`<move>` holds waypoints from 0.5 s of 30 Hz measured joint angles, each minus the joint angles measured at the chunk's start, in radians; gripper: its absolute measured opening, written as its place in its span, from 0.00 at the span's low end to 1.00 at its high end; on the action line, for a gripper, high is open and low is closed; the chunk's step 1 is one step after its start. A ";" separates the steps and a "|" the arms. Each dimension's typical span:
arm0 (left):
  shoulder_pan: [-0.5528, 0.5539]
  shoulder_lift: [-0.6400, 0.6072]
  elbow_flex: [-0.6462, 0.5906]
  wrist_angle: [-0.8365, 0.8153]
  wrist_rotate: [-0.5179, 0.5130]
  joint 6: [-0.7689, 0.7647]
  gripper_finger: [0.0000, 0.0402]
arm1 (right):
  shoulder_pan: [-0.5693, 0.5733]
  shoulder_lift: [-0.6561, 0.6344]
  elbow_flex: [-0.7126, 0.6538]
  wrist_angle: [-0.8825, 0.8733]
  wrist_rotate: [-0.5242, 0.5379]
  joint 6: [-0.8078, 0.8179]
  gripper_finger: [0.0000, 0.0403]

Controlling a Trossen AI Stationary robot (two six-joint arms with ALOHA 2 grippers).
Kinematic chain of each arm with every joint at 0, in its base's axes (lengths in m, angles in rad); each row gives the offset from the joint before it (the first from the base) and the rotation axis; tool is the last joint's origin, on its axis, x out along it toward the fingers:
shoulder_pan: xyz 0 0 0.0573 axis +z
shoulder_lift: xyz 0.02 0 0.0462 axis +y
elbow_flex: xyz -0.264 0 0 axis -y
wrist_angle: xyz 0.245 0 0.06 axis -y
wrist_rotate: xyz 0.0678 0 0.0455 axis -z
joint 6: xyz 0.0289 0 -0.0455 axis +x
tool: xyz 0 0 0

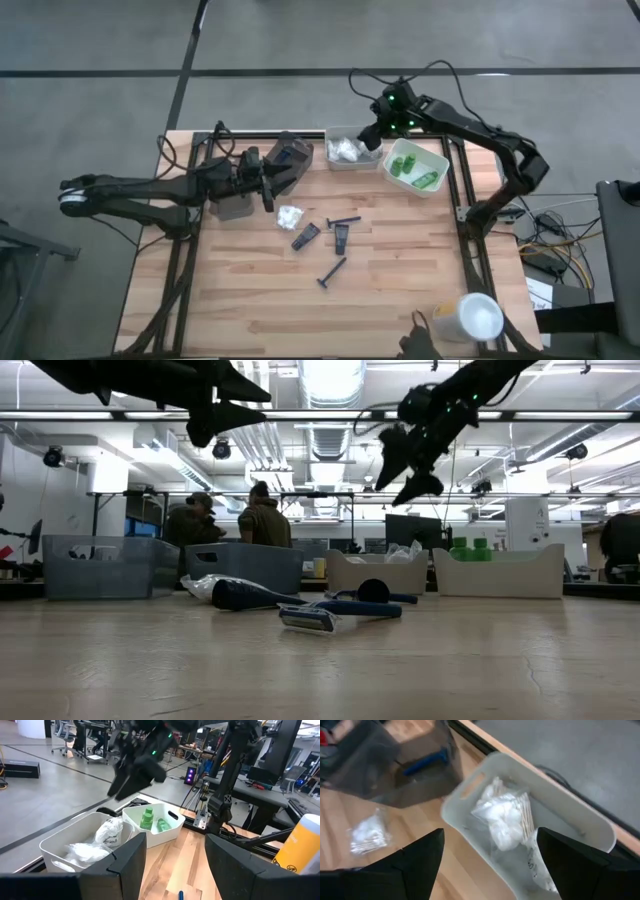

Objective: Pick & Place Travel size toiletries
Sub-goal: Put the cotton pack into the gray bin

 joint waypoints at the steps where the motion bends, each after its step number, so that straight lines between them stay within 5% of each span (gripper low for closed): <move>1: 0.000 0.000 0.008 -0.015 0.000 0.002 0.51 | 0.004 -0.019 0.000 -0.001 0.000 -0.005 0.78; 15: -0.001 0.001 0.031 -0.095 0.000 0.010 0.51 | 0.194 -0.288 -0.129 -0.006 0.000 -0.078 0.64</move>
